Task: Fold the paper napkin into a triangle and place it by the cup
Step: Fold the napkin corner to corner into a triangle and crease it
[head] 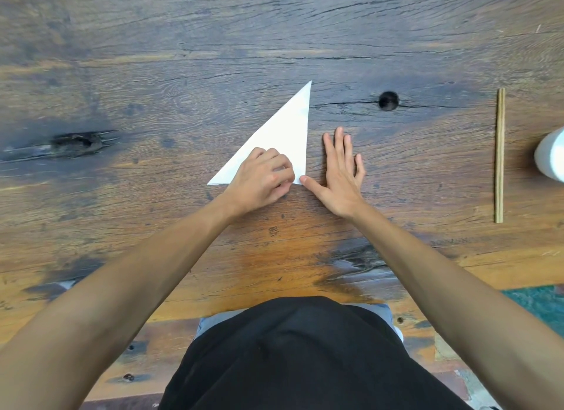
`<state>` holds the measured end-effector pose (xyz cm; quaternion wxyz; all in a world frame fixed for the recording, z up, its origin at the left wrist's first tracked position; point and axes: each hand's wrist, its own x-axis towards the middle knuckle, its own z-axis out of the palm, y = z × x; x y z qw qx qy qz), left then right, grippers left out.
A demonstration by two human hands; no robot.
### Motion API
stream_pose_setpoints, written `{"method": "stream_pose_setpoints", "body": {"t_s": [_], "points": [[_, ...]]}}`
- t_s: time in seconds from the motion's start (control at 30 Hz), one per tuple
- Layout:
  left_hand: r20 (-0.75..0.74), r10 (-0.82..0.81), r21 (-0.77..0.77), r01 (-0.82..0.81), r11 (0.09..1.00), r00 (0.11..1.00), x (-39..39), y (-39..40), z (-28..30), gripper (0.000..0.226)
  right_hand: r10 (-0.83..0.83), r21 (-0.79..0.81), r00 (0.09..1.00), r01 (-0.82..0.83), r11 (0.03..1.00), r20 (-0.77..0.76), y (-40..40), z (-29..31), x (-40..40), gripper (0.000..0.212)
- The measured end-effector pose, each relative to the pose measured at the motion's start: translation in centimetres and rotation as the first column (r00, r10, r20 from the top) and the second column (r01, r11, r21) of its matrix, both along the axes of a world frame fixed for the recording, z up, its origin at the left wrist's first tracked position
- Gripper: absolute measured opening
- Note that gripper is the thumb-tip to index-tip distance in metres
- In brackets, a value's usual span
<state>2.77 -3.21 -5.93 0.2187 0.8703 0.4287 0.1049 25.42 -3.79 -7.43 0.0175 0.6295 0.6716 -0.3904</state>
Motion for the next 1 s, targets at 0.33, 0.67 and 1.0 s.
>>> {"method": "stream_pose_setpoints", "body": {"t_s": [0.33, 0.67, 1.0], "points": [[-0.032, -0.029, -0.033, 0.028, 0.999, 0.999, -0.3, 0.4, -0.1, 0.008, 0.027, 0.011, 0.999, -0.028, 1.0, 0.04, 0.0, 0.1, -0.1, 0.11], [-0.141, -0.156, -0.043, 0.151, 0.988, 0.978, -5.0, -0.5, -0.2, 0.026, 0.045, 0.007, 0.997, -0.045, 0.999, 0.057, 0.0, 0.1, -0.1, 0.109], [-0.436, -0.213, -0.18, 0.147, 0.973, 0.874, -13.9, -5.5, -0.3, 0.067, 0.069, 0.001, 0.995, -0.069, 0.998, 0.065, 0.1, 0.3, 0.0, 0.109]]}}
